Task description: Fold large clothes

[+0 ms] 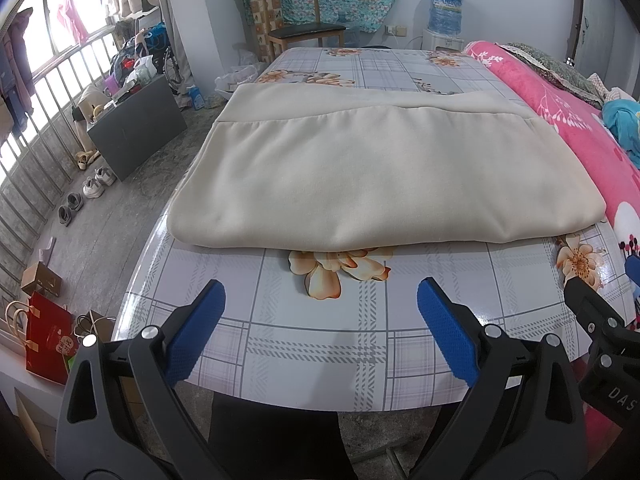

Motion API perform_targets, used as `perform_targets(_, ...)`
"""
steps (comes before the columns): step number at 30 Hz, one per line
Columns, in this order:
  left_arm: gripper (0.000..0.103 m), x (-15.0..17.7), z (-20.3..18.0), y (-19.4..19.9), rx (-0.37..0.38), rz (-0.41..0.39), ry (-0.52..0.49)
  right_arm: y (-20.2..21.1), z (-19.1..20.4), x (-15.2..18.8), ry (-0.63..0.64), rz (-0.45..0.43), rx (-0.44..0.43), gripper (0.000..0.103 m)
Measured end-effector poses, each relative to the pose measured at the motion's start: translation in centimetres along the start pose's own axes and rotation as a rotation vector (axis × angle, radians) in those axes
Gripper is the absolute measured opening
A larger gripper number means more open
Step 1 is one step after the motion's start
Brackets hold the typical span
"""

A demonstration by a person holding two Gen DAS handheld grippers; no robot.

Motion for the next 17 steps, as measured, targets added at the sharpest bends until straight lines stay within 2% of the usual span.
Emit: perform_targets(17, 0.093, -0.22, 0.03, 0.0, 0.003, 0.002, 0.003, -0.03, -0.03, 0.03, 0.001, 0.001, 0.0, 0.097)
Point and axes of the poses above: each gripper's, at about its wrist camera, not at the fingertips, and y roughly against the way its jaws point, z to its left, x to its underside, the point moved 5 cm from there along -y, roughly the way its jaws point, and after that the axes turned 9 degrees about z, right-handed, at the moved point
